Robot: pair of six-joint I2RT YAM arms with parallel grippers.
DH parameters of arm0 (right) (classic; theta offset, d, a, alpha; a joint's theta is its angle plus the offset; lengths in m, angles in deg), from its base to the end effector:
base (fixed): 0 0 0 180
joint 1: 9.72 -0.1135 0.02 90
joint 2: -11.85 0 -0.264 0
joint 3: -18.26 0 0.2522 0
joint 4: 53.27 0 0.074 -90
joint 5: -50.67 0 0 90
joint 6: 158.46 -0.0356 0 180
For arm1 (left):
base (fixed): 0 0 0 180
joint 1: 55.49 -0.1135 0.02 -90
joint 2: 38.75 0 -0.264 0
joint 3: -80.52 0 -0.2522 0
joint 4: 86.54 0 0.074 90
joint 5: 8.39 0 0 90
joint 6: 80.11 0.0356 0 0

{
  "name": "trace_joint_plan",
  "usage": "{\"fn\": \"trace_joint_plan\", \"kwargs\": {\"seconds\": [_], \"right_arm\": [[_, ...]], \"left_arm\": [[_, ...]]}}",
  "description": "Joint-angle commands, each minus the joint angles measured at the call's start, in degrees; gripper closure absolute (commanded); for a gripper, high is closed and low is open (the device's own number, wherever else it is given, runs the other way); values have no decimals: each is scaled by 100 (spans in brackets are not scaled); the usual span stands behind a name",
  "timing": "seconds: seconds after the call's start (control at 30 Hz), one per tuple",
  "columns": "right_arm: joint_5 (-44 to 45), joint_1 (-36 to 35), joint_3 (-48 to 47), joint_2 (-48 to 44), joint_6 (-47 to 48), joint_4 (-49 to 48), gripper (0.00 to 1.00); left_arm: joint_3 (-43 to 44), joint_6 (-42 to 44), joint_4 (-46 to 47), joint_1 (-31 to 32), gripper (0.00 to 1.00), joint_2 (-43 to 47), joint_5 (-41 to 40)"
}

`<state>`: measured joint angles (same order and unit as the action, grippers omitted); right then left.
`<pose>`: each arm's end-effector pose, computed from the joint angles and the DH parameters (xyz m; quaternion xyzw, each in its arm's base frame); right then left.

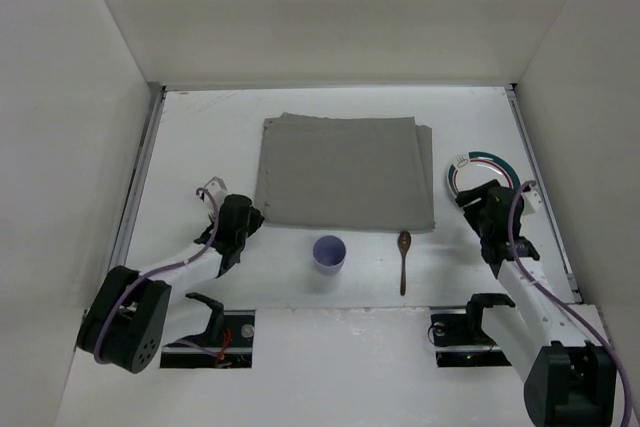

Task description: Set the dinner table for one person

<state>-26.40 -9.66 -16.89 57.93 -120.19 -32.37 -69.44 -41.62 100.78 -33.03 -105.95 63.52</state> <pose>0.1768 -0.0082 0.1985 0.4285 0.7573 0.1219 0.4776 0.2004 -0.0709 0.1509 -0.2906 0.8075 -0.1891 0.4772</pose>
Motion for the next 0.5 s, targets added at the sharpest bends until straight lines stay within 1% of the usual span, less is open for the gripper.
{"fn": "trace_joint_plan", "kwargs": {"seconds": [0.0,0.07,0.13,0.2,0.3,0.4,0.43,0.47], "right_arm": [[-264,227,-164,172,-39,-54,30],[-273,245,-190,313,-92,-98,30],[-230,332,-190,357,-84,-125,31],[-229,666,-112,244,-40,-81,31],[-317,1228,29,67,31,-142,31],[-423,1431,29,321,136,-265,31],[-449,1440,21,427,128,-344,31],[-458,1449,21,515,119,-414,32]], "left_arm": [[-177,27,-104,-141,96,409,-195],[-256,18,-209,-211,93,567,-169],[-378,9,-262,-273,87,812,-116],[-537,0,-429,-220,84,1207,-107],[-704,26,-902,-246,71,1953,-90],[-582,88,-1500,-351,54,2771,-247],[-494,149,-1641,-404,51,2991,-326],[-406,211,-1694,-405,51,3141,-362]]}}
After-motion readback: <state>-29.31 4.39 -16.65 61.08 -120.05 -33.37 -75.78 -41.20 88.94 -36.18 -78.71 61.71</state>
